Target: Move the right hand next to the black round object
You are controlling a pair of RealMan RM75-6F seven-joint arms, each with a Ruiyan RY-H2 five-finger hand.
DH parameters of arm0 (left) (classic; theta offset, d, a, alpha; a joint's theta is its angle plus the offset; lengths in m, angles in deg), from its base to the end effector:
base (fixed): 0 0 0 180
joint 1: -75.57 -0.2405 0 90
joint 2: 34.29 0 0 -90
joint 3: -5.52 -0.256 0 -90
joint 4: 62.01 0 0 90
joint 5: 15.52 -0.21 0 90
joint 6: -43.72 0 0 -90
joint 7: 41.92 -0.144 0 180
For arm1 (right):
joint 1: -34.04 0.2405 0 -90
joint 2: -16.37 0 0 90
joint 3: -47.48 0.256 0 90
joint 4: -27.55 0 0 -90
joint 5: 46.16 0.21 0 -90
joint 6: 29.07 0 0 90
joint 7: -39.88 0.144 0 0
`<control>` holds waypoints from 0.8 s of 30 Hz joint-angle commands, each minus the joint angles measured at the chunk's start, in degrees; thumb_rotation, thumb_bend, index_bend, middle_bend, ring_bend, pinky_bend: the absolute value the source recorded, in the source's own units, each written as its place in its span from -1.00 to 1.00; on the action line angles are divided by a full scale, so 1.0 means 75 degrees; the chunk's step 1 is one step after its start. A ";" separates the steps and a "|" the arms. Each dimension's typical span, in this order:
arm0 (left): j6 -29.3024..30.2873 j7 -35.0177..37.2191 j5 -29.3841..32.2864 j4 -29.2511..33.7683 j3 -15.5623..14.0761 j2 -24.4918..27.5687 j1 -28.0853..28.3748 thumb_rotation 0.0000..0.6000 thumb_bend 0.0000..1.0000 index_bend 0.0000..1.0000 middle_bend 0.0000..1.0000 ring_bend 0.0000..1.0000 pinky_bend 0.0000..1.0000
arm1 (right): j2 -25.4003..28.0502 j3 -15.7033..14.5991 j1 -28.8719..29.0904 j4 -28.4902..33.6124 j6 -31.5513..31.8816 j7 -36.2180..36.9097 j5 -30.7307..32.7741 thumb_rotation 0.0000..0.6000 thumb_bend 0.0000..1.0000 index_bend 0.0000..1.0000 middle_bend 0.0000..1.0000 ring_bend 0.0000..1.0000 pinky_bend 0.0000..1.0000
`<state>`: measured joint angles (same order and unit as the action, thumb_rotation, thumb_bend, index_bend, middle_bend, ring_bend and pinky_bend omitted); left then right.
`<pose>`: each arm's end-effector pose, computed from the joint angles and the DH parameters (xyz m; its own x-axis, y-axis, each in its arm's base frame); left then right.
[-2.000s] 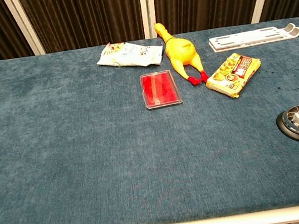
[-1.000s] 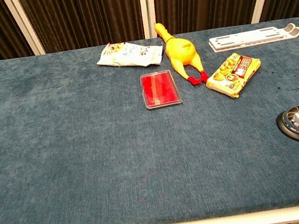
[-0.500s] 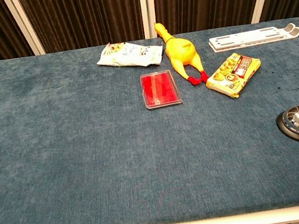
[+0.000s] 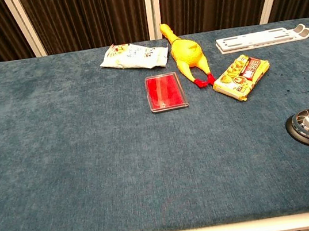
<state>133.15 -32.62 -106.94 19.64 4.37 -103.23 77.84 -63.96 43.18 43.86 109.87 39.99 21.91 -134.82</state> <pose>-0.3348 0.1531 0.1439 0.3450 0.0202 0.9384 0.9373 -0.0597 -0.3433 -0.3104 -0.1701 0.0257 0.6087 -0.3098 0.7304 -0.7932 -0.2578 0.5517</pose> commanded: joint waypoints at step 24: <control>-0.0005 0.0121 0.0026 -0.0122 0.0017 -0.0040 -0.0019 1.00 -0.77 -0.80 -0.94 -1.00 -0.72 | -0.0125 -0.0062 0.0005 -0.0025 -0.0176 -0.0249 0.0325 1.00 1.00 -1.00 0.78 0.70 0.45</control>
<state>133.12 -31.71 -106.75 18.73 4.50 -103.53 77.70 -64.88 42.67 43.91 109.60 38.43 19.91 -132.24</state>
